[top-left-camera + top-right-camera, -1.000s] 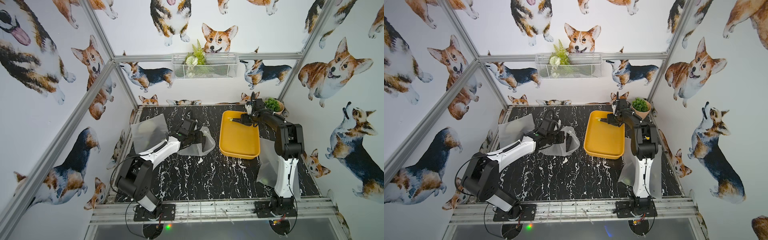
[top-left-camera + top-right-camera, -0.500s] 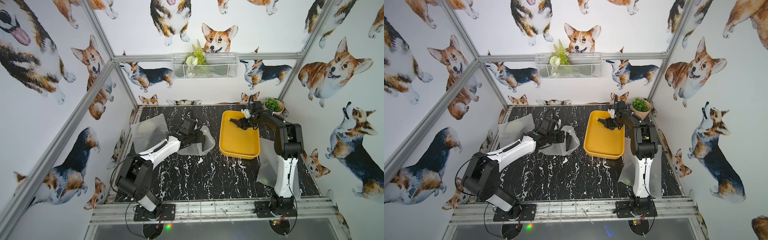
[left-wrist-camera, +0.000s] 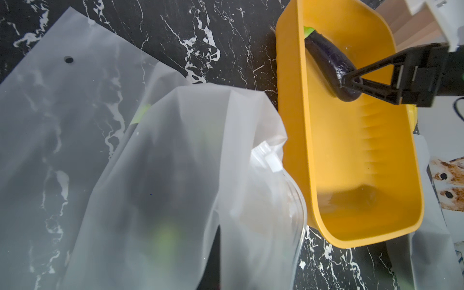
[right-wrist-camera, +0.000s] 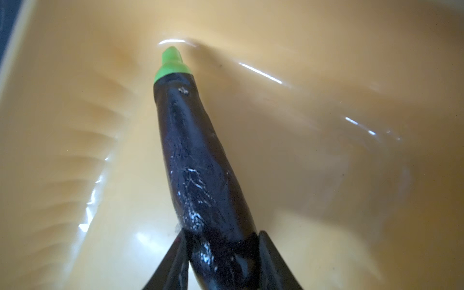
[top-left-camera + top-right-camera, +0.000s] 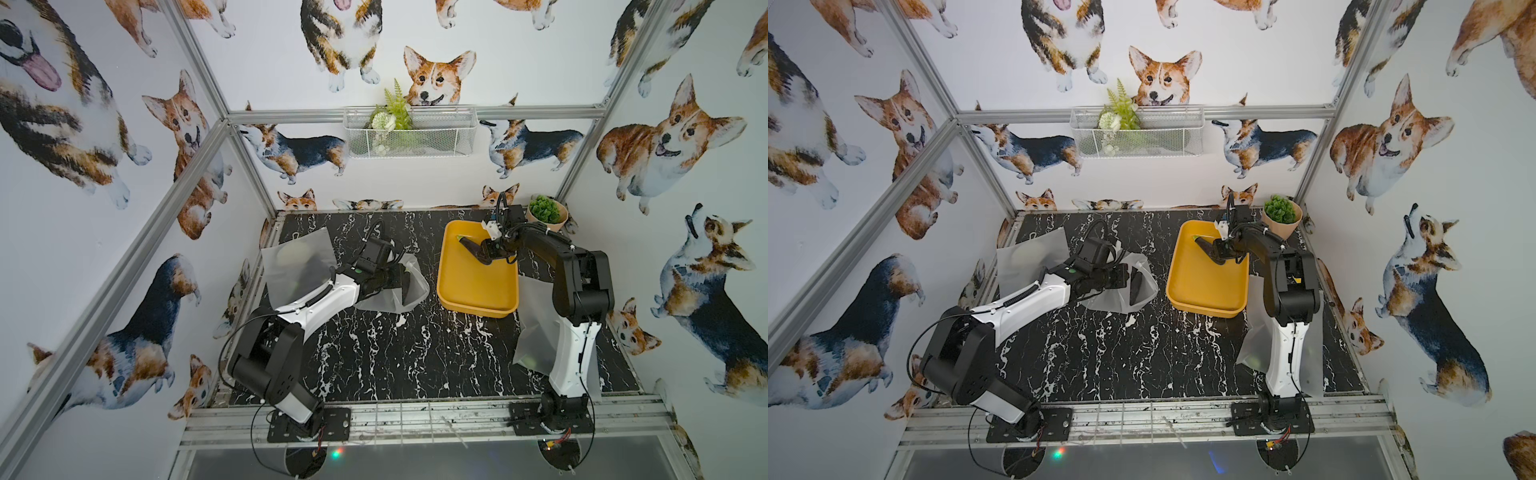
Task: Place the eggplant in a zip-top bag and seal the zipper
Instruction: Pick up the eggplant from the basket, then place the eggplant in the zipper food storage bag.
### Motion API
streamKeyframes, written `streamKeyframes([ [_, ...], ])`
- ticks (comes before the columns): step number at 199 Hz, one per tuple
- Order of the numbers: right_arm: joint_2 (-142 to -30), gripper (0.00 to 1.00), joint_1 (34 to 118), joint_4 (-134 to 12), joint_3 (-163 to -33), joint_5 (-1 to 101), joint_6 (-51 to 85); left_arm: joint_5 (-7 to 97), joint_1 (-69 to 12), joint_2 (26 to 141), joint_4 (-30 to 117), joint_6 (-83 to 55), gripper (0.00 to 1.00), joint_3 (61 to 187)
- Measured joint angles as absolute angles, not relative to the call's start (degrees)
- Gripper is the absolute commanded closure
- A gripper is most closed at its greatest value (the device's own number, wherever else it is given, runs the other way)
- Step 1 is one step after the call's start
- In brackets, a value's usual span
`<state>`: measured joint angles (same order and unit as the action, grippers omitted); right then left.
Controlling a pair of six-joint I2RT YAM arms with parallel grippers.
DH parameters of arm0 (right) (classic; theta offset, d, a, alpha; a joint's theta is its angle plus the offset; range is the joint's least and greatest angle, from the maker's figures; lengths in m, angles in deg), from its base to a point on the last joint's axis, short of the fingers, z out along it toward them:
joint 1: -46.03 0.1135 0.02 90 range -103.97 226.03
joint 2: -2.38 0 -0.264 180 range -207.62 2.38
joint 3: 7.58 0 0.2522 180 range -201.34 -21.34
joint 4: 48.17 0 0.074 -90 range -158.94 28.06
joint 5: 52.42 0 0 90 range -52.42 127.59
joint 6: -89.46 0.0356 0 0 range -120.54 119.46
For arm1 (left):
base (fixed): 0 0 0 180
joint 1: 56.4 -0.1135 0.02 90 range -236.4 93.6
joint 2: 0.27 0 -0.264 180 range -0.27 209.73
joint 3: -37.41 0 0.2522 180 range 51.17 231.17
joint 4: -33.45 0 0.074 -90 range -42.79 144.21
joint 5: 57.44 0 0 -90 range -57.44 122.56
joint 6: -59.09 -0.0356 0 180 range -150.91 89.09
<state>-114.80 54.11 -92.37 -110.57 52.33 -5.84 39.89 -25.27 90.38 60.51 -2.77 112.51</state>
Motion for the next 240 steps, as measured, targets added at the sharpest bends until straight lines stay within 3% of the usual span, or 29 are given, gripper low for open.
streamKeyframes([
  [58,-95.8,0.64,60.0,-92.1,-95.7,48.7,-0.3,39.4,-25.3,89.7,60.5,-2.1,1.00,112.7],
  [131,-68.2,0.62,81.6,-90.5,-74.5,45.9,17.8,39.3,-23.4,89.6,59.4,0.8,1.00,112.4],
  [178,-70.8,0.62,88.9,-87.4,-73.0,45.6,26.2,38.3,-21.2,88.4,59.2,1.7,1.00,111.6],
  [240,-80.8,0.61,90.3,-85.1,-79.3,47.3,31.0,37.6,-18.6,85.7,59.1,2.4,1.00,110.3],
])
